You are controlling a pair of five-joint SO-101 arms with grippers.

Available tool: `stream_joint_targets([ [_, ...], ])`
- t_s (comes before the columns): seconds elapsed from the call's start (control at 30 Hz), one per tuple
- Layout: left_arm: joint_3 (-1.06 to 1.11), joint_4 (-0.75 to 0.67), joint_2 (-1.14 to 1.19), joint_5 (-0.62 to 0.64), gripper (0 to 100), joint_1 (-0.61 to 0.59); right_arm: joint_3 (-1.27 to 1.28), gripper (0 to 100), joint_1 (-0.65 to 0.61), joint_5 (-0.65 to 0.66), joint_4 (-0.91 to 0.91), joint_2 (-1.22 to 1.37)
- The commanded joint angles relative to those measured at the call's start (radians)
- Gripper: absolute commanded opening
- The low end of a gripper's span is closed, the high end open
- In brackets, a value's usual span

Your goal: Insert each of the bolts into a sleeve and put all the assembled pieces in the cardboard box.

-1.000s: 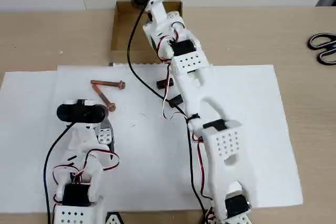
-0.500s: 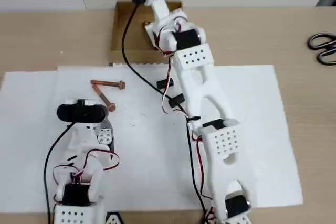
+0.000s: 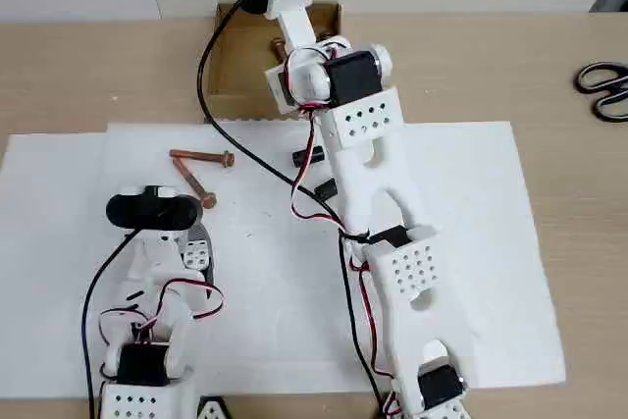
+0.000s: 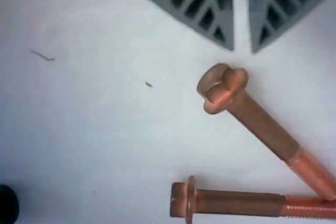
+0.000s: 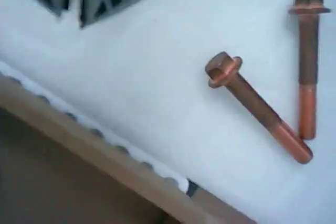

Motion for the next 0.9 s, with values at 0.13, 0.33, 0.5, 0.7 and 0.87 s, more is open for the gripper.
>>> stream_joint_targets([
  [0.13, -0.004, 0.003, -0.009, -0.002, 1, -0.006, 0.399, 0.3, -0.005, -0.247, 0.01, -0.239],
  [0.33, -0.004, 0.005, -0.009, -0.002, 1, -0.006, 0.758, 0.4, -0.001, -0.46, 0.002, -0.4],
  [0.5, -0.004, 0.005, -0.009, -0.002, 1, -0.006, 0.832, 0.4, -0.002, -0.568, 0.002, -0.406],
  [0.7, -0.004, 0.005, -0.009, -0.002, 1, -0.006, 0.838, 0.5, 0.019, -0.595, -0.001, -0.361],
  [0.87, -0.004, 0.005, -0.009, -0.002, 1, -0.006, 0.838, 0.5, 0.036, -0.628, -0.004, -0.294],
])
